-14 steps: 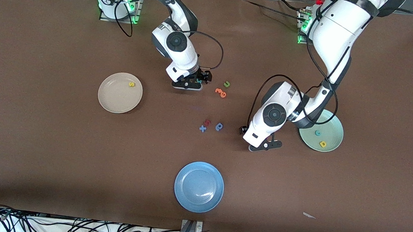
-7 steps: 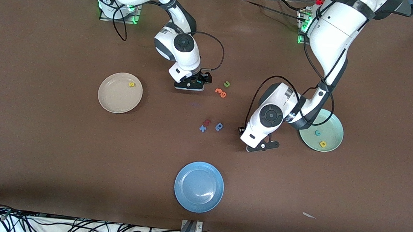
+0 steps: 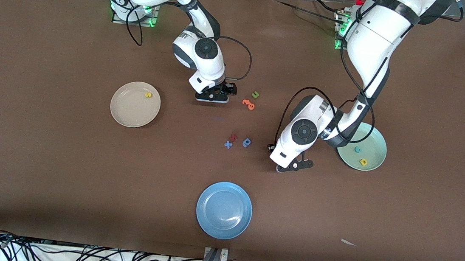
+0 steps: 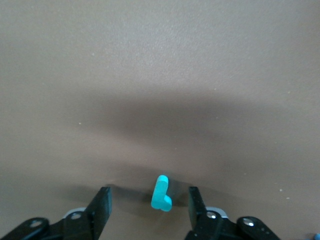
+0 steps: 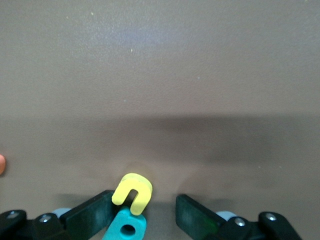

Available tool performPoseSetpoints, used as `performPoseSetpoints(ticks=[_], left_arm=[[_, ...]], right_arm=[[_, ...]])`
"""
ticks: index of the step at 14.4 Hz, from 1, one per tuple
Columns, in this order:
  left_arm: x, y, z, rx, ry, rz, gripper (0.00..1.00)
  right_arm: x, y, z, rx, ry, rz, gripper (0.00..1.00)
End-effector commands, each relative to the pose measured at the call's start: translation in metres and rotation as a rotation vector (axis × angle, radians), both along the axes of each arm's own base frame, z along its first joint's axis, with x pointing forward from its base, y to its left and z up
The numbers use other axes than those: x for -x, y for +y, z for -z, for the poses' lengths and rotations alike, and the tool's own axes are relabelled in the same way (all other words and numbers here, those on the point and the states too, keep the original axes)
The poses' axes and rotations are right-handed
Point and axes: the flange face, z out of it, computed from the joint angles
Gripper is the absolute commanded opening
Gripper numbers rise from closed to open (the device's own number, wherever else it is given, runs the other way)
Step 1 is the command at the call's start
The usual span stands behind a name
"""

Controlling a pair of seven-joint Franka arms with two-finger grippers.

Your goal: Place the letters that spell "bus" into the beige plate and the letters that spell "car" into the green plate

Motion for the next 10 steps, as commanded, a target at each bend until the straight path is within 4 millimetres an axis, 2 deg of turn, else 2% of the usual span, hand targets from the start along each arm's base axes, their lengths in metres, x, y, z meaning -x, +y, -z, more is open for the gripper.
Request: performPoseSetpoints(ticks=[1,5,8,10], left_arm=[[-0.006,-0.006,-0.001,0.010,-0.016,-0.016,0.52],[-0.005,-0.007,-0.001,0.013,-0.016,-0.018,0.37],[-0.005,-0.008,0.001,0.035,-0.024,-0.047,0.31],[-0.005,-0.008,0.002,0.035,-0.024,-0.048,0.21]], right_arm=[[0.000,-0.013,-0.006,0.029,-0.016,-0.003,0.47],[-0.003,-0.017,-0.014,0.028,-0.028,0.000,0.26],[-0.005,-0.018,-0.023,0.025,-0.041,-0.007,0.08],[-0.014,-0.027,-0.038,0.043,-0.051,0.004,0.03]])
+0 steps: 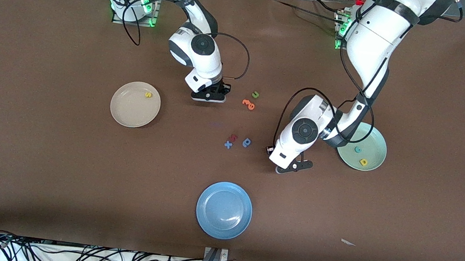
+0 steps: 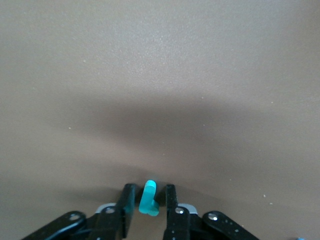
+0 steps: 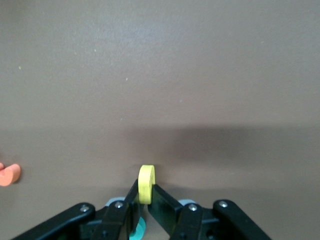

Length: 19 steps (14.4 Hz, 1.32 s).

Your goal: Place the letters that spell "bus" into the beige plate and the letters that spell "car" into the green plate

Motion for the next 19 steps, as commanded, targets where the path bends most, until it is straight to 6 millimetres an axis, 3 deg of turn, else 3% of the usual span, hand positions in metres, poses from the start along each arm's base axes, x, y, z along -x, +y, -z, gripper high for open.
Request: performPoseSetpoints(ticks=[1,5,8,10,13,16,19], left_arm=[[-0.002,-0.005,0.002,0.013,-0.002,-0.021,0.18],[-0.002,-0.005,0.003,0.013,0.000,-0.020,0.09],[-0.005,-0.004,-0.001,0.015,-0.009,-0.010,0.04],[-0.013,0.013,-0.014,-0.005,0.007,0.006,0.00],[-0.029,0.069,-0.045,-0.012,0.064,0.125,0.00],[-0.036,0.137,-0.077,-0.017,0.153,0.272,0.00],[-0.028,0.189,-0.081,0.009,0.209,0.433,0.00]], right_arm=[[-0.007,-0.021,-0.020,0.052,-0.013,-0.005,0.01],[-0.015,-0.032,-0.039,0.060,-0.034,0.003,0.00],[-0.028,-0.084,-0.070,0.077,-0.042,-0.074,0.00],[-0.039,-0.113,-0.083,0.115,-0.013,-0.125,0.00],[-0.053,-0.147,-0.100,0.159,0.018,-0.201,0.00],[-0.060,-0.195,-0.096,0.186,0.049,-0.247,0.00],[-0.066,-0.243,-0.085,0.194,0.095,-0.298,0.01]])
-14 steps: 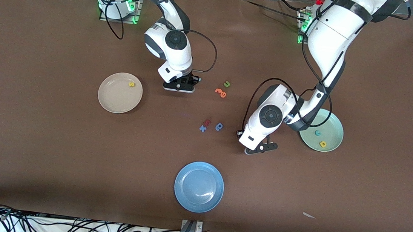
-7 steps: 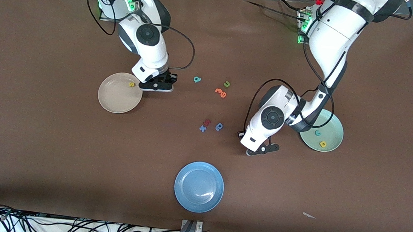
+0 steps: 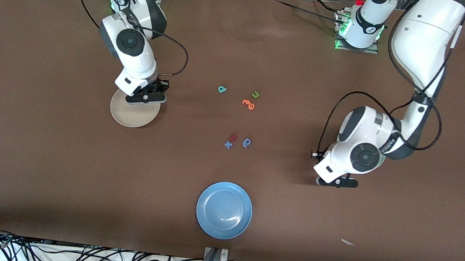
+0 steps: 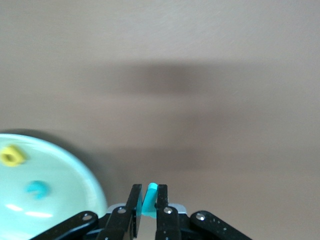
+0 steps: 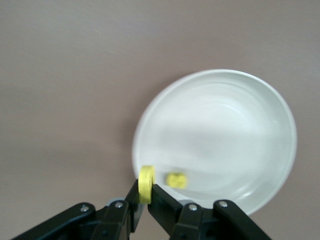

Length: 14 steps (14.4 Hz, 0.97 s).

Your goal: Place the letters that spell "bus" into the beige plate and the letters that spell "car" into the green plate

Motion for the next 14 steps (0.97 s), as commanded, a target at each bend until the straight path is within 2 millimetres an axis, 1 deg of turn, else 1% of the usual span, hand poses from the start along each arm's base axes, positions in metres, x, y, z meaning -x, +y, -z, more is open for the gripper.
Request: performPoseSetpoints(ticks=[1,2,4,5,6,7,8,9,10,11,12,14], left_arm=[[0.017,0.037,-0.002,0.005,0.042,0.139,0.00],[0.022,0.044,0.007,0.000,0.064,0.188,0.00],[0.028,0.061,0.019,-0.019,0.091,0.241,0.00],[0.031,0.066,0.024,-0.022,0.105,0.264,0.01],[0.031,0.069,0.025,-0.021,0.114,0.285,0.07],[0.030,0.079,0.023,-0.023,0.132,0.287,0.43],[0.029,0.085,0.019,-0.021,0.144,0.286,0.90],[0.025,0.087,0.013,-0.022,0.138,0.277,1.00],[0.019,0.089,0.004,-0.024,0.124,0.268,1.00],[0.012,0.095,-0.008,-0.025,0.112,0.256,1.00],[0.007,0.099,-0.019,-0.027,0.106,0.248,1.00],[-0.002,0.107,-0.041,-0.027,0.108,0.227,1.00]], right_arm=[[0.005,-0.036,0.006,0.021,0.031,-0.050,0.05],[0.005,-0.037,0.007,0.020,0.034,-0.050,0.10],[0.005,-0.037,0.009,0.019,0.038,-0.049,0.40],[0.005,-0.037,0.009,0.019,0.038,-0.050,0.59],[0.005,-0.038,0.009,0.019,0.039,-0.050,0.63],[0.005,-0.037,0.009,0.018,0.040,-0.053,0.79],[0.005,-0.036,0.009,0.017,0.039,-0.056,0.83],[0.004,-0.036,0.008,0.018,0.036,-0.059,0.81],[0.006,-0.030,0.006,0.015,0.034,-0.069,0.79],[0.010,-0.018,0.004,0.010,0.030,-0.090,0.83],[0.014,-0.008,0.003,0.000,0.030,-0.090,1.00],[0.026,0.024,-0.003,-0.072,0.050,-0.026,1.00]])
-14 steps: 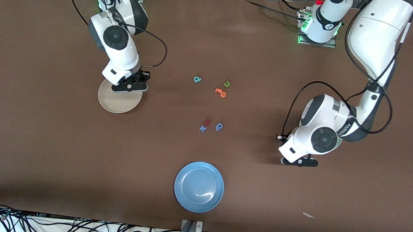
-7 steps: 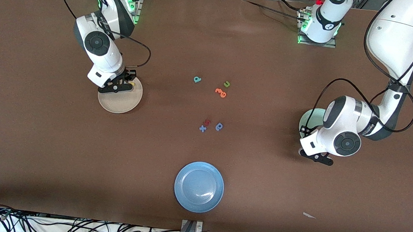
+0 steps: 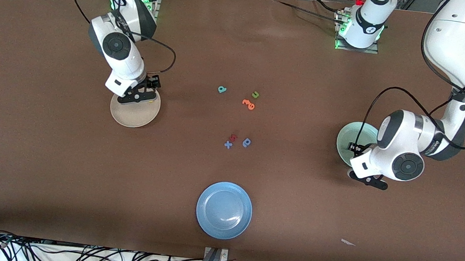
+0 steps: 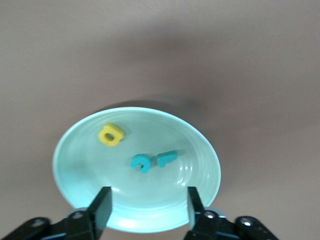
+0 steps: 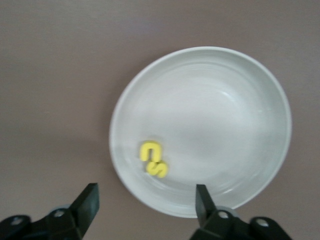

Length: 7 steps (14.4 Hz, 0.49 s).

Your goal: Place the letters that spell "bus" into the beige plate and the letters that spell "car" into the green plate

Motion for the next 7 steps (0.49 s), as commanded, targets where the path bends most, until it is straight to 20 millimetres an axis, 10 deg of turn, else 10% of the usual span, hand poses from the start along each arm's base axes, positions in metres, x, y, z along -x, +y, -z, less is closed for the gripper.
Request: performPoseSetpoints(ticks=[1,7], left_arm=[[-0.011,0.016,-0.039,-0.011,-0.008,-0.008,1.00],[0.000,0.049,-0.084,0.060,-0.008,-0.135,1.00]], right_arm=[[0.021,0.046,-0.013,-0.077,0.010,0.071,1.00],[0.076,0.150,0.008,-0.186,-0.016,0.197,1.00]])
